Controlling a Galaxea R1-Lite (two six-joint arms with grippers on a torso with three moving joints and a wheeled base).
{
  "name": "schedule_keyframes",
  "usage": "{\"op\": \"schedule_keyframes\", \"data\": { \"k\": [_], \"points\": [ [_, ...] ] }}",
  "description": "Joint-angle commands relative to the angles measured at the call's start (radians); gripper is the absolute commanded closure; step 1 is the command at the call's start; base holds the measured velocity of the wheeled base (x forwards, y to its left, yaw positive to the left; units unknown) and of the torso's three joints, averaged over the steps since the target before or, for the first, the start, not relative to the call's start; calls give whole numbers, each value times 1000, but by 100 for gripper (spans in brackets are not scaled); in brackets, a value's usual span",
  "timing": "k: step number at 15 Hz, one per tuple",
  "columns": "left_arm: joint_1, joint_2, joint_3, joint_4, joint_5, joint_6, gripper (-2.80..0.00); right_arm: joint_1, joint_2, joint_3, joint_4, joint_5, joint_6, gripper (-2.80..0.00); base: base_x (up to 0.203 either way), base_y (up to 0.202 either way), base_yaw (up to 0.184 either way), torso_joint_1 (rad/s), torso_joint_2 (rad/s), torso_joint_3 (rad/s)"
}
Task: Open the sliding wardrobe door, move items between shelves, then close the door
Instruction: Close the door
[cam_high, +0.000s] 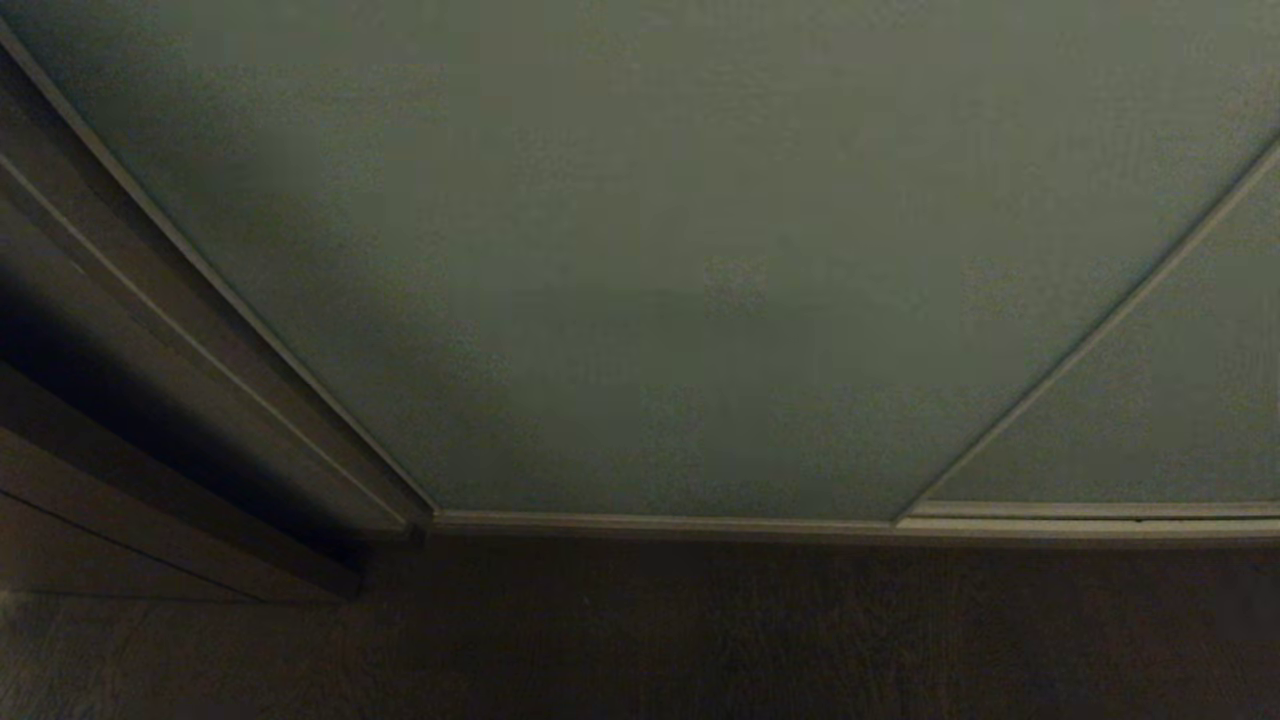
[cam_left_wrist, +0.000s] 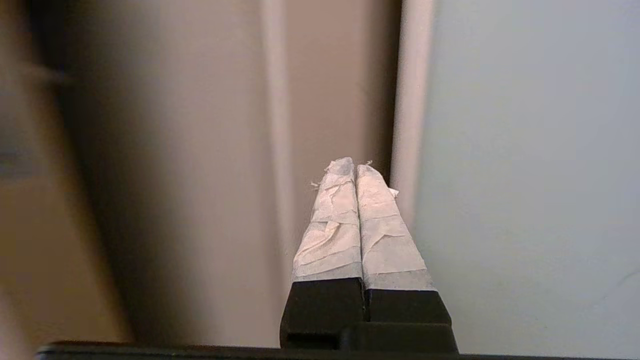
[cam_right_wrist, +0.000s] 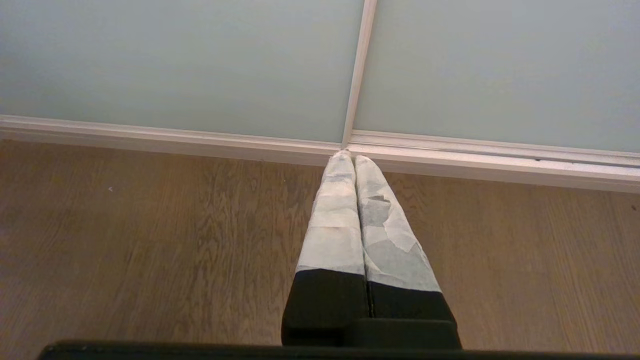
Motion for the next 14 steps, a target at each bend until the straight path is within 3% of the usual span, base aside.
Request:
{"op": "schedule_keyframes", "data": {
  "k": [1, 5, 9, 14],
  "points": [
    [30, 53, -57, 65, -20, -26, 0, 1, -1, 0, 0, 1, 0, 0, 0, 0, 0, 0, 0, 0],
    [53, 71, -175, 225, -82, -91, 0, 0, -1, 0, 0, 1, 0, 0, 0, 0, 0, 0, 0, 0],
    [54, 74, -201, 237, -125, -95, 0, -1, -1, 0, 0, 1, 0, 0, 0, 0, 0, 0, 0, 0],
    [54, 87, -226, 237, -127, -94, 0, -1, -1, 0, 0, 1, 0, 0, 0, 0, 0, 0, 0, 0]
  ]
}}
